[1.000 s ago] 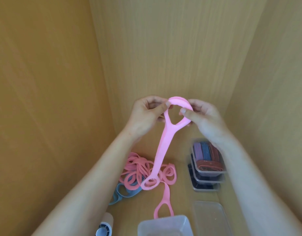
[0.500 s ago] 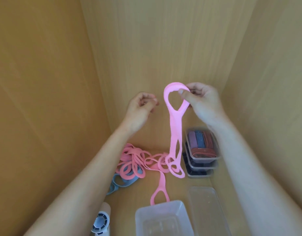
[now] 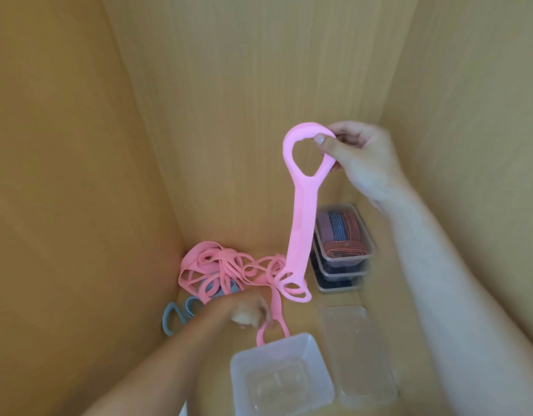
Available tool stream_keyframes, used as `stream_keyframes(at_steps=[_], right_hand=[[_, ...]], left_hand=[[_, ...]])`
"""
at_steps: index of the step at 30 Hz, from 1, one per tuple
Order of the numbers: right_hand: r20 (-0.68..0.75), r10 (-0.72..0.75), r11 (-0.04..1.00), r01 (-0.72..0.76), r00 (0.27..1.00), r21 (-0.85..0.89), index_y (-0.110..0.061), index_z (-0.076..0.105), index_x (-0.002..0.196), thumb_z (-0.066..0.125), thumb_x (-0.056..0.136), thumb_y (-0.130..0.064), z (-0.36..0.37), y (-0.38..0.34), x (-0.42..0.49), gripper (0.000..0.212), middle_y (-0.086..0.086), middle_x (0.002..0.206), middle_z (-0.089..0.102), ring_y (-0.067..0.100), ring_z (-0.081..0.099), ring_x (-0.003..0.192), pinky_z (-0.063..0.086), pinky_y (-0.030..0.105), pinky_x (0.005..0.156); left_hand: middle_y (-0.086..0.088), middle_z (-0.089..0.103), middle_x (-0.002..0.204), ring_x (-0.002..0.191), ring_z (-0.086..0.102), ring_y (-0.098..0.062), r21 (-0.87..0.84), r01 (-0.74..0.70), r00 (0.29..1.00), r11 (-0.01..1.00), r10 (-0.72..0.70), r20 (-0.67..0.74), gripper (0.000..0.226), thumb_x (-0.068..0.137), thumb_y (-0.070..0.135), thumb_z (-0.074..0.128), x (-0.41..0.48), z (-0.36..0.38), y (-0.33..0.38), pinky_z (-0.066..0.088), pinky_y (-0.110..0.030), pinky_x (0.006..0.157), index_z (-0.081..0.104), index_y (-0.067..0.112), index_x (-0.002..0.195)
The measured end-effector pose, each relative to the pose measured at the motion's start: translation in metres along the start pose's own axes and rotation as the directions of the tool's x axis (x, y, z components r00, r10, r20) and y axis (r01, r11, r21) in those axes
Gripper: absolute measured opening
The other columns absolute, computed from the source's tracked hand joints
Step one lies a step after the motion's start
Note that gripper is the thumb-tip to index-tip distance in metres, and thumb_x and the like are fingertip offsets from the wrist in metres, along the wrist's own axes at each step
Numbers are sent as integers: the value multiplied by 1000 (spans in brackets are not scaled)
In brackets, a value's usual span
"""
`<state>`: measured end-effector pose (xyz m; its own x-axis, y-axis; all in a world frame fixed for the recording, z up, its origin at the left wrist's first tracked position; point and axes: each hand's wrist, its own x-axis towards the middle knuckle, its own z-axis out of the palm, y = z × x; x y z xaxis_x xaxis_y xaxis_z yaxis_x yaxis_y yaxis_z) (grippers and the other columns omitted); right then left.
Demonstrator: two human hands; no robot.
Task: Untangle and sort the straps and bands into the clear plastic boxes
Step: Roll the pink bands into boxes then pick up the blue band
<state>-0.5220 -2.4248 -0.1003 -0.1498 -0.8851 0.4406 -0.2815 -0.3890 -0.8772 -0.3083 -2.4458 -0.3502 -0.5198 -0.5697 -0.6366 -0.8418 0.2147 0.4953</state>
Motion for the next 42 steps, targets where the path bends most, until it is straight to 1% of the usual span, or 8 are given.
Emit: stream_keyframes(at_steps=[7, 11, 17, 24, 29, 31, 34, 42], right_hand=[[-13, -6, 1000, 6, 1000, 11, -17, 73, 92, 69, 93, -9, -4, 2, 0, 9, -1, 73, 63, 5, 57, 62, 49, 20, 58], [-22, 16, 1000, -16, 1000, 24, -13, 73, 95, 68, 93, -8, -6, 8, 0, 6, 1, 75, 62, 4, 56, 61, 47, 17, 57], [-26, 45, 998, -44, 999, 38, -11, 73, 96, 68, 93, -8, -9, 12, -2, 7, 0, 74, 64, 2, 57, 61, 46, 16, 57], [-15, 54, 997, -53, 998, 50, -13, 74, 96, 69, 93, -9, -8, 15, -3, 7, -1, 74, 64, 3, 57, 60, 45, 16, 56], [-4, 58, 997, -57, 998, 46, -13, 73, 98, 69, 93, -8, -7, 17, -2, 9, -2, 75, 65, 2, 57, 61, 45, 15, 56], [1, 56, 997, -56, 998, 52, -14, 73, 97, 69, 93, -7, -6, 18, -2, 9, -1, 75, 65, 2, 57, 61, 44, 14, 56], [7, 60, 997, -61, 998, 56, -13, 73, 97, 69, 93, -6, -5, 19, -2, 9, 1, 76, 65, 2, 57, 61, 44, 14, 56], [17, 64, 996, -65, 998, 68, -20, 73, 92, 70, 91, -6, -3, 21, -3, 14, 9, 86, 65, 8, 58, 67, 46, 16, 57]], left_hand=[[-4, 60, 84, 65, 52, -14, 9, 30, 994, 1000, -31, 109, 48, 79, -14, 66, 0, 7, -15, 48, -15, 56, 73, 10, 120], [6, 54, 72, 59, 47, -7, 36, 1, 995, 999, -5, 101, 44, 78, -12, 71, 2, 17, -18, 42, -10, 48, 72, 7, 117], [5, 63, 84, 79, 57, -13, 175, -47, 999, 983, 48, 2, 28, 75, -3, 77, 5, 28, -18, 46, -16, 61, 74, 12, 99], [11, 57, 75, 78, 56, -14, 172, -56, 997, 984, 63, -36, 19, 80, 2, 75, 2, 26, -31, 48, -23, 66, 70, 11, 96], [12, 66, 90, 87, 61, -8, 4, -60, 987, 998, 60, -148, 11, 95, 18, 65, -8, 8, -34, 46, -15, 73, 74, 24, 98], [18, 62, 76, 73, 55, 0, -121, -101, 966, 987, 68, -250, 11, 97, 19, 65, -14, -4, -33, 40, -11, 63, 71, 24, 90], [12, 62, 66, 63, 53, -7, -366, -190, 925, 911, 41, -377, 17, 95, 9, 65, -24, -21, -25, 44, -21, 61, 74, 20, 86], [-9, 76, 102, 84, 66, -16, -483, -417, 834, 770, 112, -541, 14, 98, 12, 63, -68, -83, 31, 54, -29, 77, 72, 6, 106]])
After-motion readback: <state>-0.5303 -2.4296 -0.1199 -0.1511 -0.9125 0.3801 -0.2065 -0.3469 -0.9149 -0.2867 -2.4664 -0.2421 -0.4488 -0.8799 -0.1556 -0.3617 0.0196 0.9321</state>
